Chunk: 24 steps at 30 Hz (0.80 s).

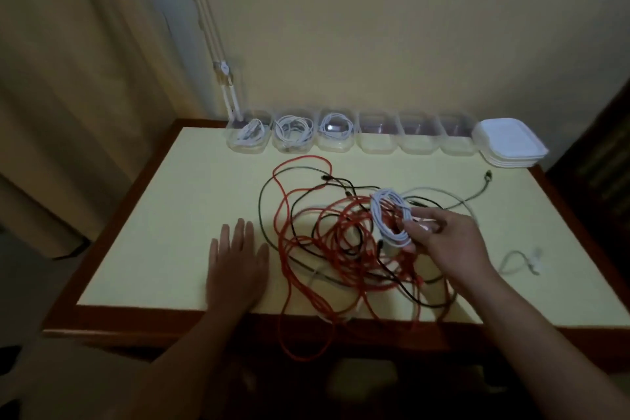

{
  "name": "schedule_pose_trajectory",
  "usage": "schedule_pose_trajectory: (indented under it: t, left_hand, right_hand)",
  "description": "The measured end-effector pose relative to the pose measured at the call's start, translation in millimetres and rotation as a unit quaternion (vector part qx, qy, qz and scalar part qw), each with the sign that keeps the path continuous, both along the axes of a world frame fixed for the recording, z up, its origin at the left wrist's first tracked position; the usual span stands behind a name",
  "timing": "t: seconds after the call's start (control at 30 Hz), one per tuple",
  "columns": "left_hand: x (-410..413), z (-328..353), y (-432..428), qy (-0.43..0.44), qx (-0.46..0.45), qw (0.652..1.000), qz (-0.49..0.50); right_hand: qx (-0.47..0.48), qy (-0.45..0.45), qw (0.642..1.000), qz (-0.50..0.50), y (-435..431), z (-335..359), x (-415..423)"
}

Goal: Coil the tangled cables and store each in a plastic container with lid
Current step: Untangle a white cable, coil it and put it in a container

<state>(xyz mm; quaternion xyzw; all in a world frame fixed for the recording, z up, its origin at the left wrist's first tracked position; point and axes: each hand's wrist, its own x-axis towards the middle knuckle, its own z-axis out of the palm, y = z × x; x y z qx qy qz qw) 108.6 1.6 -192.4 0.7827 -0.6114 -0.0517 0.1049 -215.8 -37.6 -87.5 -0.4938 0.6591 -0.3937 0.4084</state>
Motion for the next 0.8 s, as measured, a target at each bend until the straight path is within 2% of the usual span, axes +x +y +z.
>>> schedule_pose_trajectory:
  t: [0.07, 0.17, 0.4, 0.6, 0.73, 0.8]
  left_hand:
    - [7, -2, -19, 0.013, 0.002, 1.000, -0.004]
    - [15, -2, -42, 0.026, -0.010, 1.000, -0.006]
    - [26, 0, -89, 0.025, -0.012, 1.000, -0.010]
    - [30, -1, -114, 0.034, -0.020, 0.999, -0.014]
    - [32, -2, -117, 0.036, -0.023, 0.999, -0.008]
    - [31, -3, -118, 0.035, -0.025, 0.999, -0.007]
  right_hand:
    - [-0.013, 0.028, 0.999, 0.010, -33, -5, 9]
    - [-0.043, 0.119, 0.992, 0.019, -86, -7, 21]
    - [-0.105, 0.191, 0.976, 0.026, -208, -4, 53]
    - [-0.179, 0.298, 0.934, 0.076, -290, -5, 92]
    - [-0.189, 0.375, 0.900, 0.114, -323, -13, 106]
    - [-0.168, 0.450, 0.861, 0.168, -331, -16, 112]
